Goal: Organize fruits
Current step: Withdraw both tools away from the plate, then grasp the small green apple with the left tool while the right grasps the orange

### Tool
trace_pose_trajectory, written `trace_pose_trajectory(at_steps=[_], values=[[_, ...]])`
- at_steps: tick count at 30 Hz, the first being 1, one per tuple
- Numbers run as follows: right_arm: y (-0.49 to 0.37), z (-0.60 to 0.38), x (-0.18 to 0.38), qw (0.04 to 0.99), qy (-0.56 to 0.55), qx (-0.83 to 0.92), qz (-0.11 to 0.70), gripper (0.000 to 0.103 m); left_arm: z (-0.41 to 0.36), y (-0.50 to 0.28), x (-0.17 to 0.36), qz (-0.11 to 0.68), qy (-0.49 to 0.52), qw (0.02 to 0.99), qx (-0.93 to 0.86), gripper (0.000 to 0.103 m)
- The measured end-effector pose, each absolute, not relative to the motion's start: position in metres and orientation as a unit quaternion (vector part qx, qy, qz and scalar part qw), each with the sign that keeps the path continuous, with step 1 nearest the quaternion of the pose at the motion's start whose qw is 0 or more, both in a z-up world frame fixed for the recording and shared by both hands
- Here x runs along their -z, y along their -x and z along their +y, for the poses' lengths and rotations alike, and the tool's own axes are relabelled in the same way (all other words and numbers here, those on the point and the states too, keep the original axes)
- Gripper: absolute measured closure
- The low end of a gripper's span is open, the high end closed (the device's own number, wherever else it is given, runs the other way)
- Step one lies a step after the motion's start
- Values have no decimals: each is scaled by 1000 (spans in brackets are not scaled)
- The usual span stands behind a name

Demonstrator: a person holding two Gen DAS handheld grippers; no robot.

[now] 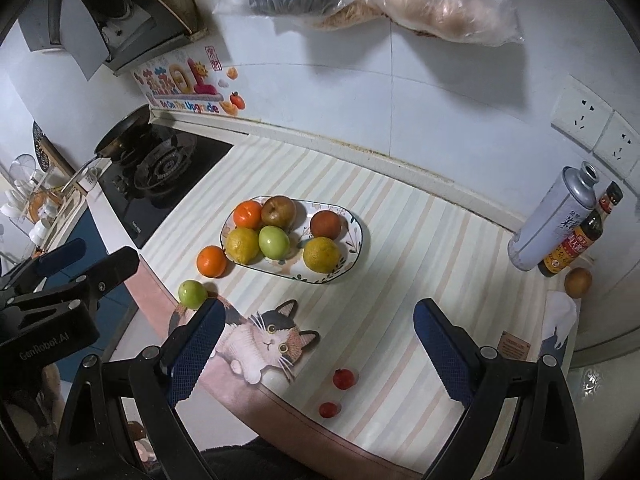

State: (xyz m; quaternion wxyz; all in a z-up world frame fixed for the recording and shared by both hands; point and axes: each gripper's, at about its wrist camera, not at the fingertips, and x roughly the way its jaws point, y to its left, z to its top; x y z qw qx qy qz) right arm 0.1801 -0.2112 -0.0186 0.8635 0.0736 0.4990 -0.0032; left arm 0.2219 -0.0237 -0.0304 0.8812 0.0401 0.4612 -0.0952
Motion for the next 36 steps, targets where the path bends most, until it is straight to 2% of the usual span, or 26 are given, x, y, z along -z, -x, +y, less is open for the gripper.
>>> trace_pose_trajectory(at_steps=[9,15,18,28,29,31,36], values=[[-183,-215,20,864,-88,5,497,6,-26,-223,32,462,-34,881,95,9],[-197,-228,40,849,-126,5,512,6,-18,-240,47,481,-20,872,90,9],[-209,-233,60,839,-143,6,525,6,-4,-255,61,492,-16,868,67,0],[-252,-238,160,788,-196,4,583,7,66,-306,171,578,-27,814,-61,1],[-256,-236,174,782,-200,4,590,8,70,-310,185,588,-26,806,-64,1],[-265,-231,190,774,-202,2,600,19,75,-317,208,605,-29,793,-68,1],[-290,-206,224,758,-193,-12,622,23,74,-335,259,645,-16,762,-48,1]])
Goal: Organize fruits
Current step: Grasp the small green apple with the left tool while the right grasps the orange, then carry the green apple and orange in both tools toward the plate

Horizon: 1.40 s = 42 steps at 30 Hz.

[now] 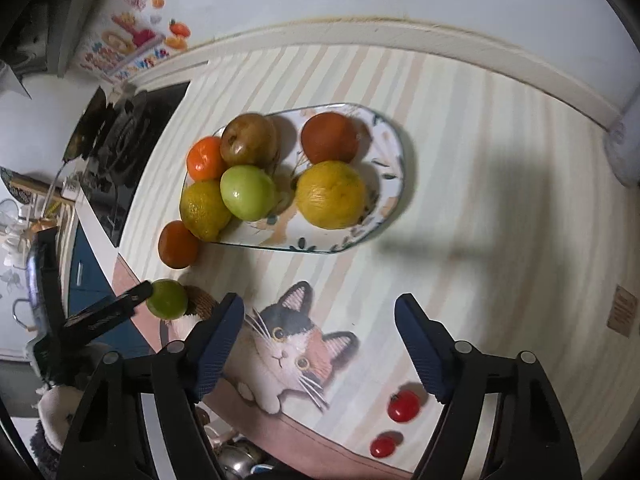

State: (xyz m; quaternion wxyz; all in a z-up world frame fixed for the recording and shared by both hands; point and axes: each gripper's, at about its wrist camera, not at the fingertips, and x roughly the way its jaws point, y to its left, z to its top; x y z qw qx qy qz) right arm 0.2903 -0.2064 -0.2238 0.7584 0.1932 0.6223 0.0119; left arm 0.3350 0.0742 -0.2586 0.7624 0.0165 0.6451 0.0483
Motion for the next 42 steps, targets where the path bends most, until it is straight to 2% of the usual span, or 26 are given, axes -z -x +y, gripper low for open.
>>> trace_pose_trajectory(at_steps=[2,4,5,6,7,13,17,23,29,32,38,42], values=[[-302,-194,228,752,-191,-23,630,23,72,-340,279,661,-12,749,-38,2],[-312,-181,228,751,-185,-34,633,23,71,-343,289,666,-2,746,-26,14],[-320,-170,226,751,-177,-43,634,23,71,-343,292,667,1,745,-23,30],[-327,-160,225,751,-171,-53,636,23,73,-342,296,668,10,744,-18,51],[-331,-154,222,750,-168,-60,637,23,75,-341,297,668,21,744,-14,53],[-389,-80,217,720,-110,-153,668,23,115,-326,291,648,70,757,-47,53],[-432,-2,231,682,24,-207,701,23,142,-316,289,642,106,756,-73,53],[-452,70,268,628,154,-231,727,23,167,-303,286,634,154,752,-92,53],[-449,91,306,580,224,-240,746,23,171,-297,283,630,169,752,-92,53],[-448,94,320,568,253,-235,747,26,174,-299,286,630,167,753,-91,53],[-444,94,313,582,273,-244,726,28,172,-309,289,631,163,753,-91,53],[-440,85,303,605,258,-239,715,34,171,-309,288,632,163,752,-90,53]])
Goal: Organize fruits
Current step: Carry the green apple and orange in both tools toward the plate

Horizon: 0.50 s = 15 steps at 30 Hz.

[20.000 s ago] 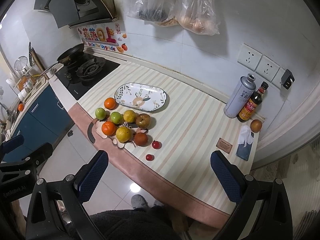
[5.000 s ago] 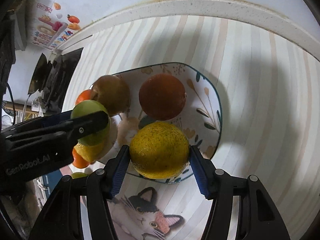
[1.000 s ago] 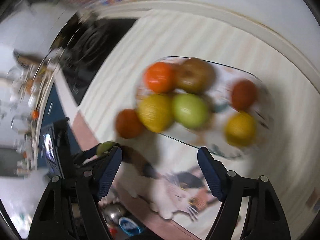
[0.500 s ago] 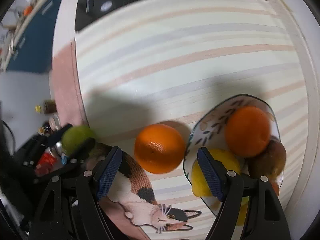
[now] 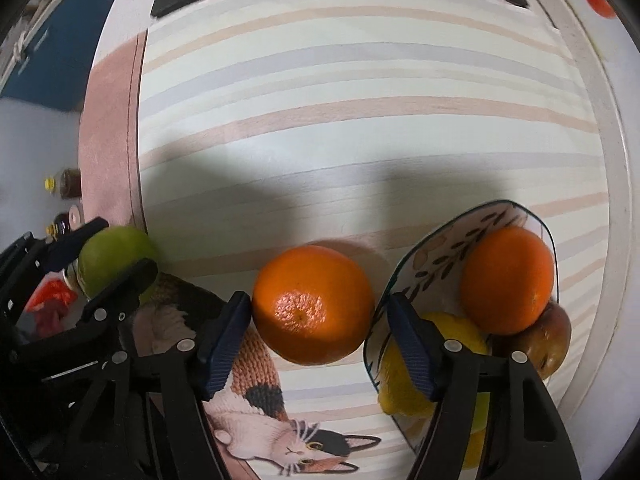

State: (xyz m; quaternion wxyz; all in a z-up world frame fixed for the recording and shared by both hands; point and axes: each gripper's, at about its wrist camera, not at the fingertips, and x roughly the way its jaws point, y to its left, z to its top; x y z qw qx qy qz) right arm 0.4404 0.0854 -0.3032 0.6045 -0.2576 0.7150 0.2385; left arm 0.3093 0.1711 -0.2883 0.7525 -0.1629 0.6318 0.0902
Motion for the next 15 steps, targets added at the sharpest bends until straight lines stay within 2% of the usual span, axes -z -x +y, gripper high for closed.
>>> trace_pose_trajectory(at_steps=[1,15], values=[[-440,81,298,614,245,-237,712,39,170,-309,288,632,160,753,-91,53],[-389,8,265,625,197,-229,720,39,161,-305,284,634,135,757,-83,54]])
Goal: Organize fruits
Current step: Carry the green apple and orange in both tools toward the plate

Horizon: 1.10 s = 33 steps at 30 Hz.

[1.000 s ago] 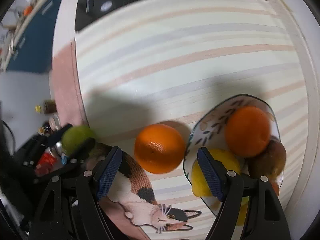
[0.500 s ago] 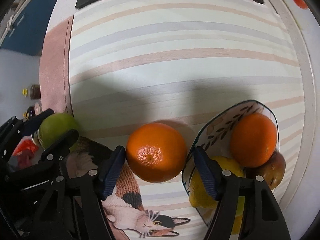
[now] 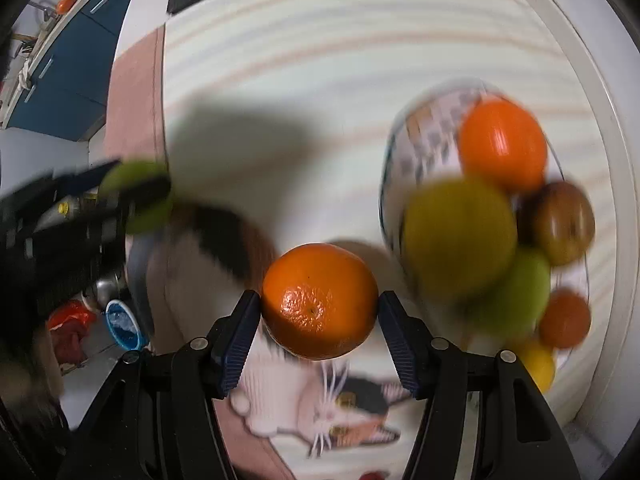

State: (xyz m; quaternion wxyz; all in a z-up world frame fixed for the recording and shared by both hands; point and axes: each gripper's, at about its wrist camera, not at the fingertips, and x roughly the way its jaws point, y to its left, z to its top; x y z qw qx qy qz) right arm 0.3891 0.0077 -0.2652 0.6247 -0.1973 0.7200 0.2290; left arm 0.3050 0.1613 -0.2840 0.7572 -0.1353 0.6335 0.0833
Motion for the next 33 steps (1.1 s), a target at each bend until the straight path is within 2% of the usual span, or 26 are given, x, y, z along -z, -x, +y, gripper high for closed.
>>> trace_pose_trajectory(at_steps=[5,8,13,19,24,25,27,29,31,33], values=[[-357,-48,263,623,142,-194,744,39,130,-302,268,623,99,775,-51,61],[-348,-92,264,630,77,-172,753,39,109,-308,264,625,82,775,-28,61],[-353,-121,256,640,37,-160,751,39,98,-324,299,664,46,746,-18,61],[-345,-132,250,654,22,-150,741,39,110,-326,313,680,83,729,2,60],[-327,-124,260,656,3,-141,741,39,122,-326,288,672,160,722,41,60],[-324,-125,262,656,0,-142,742,39,124,-323,281,672,167,720,49,59],[-321,-132,260,656,-6,-143,741,39,118,-315,271,675,177,713,72,50],[-313,-131,260,661,3,-144,736,39,107,-306,266,685,180,700,95,50],[-307,-134,256,665,10,-143,733,48,93,-301,265,696,175,688,108,50],[-290,-135,249,674,17,-135,726,49,79,-294,264,700,168,683,125,50]])
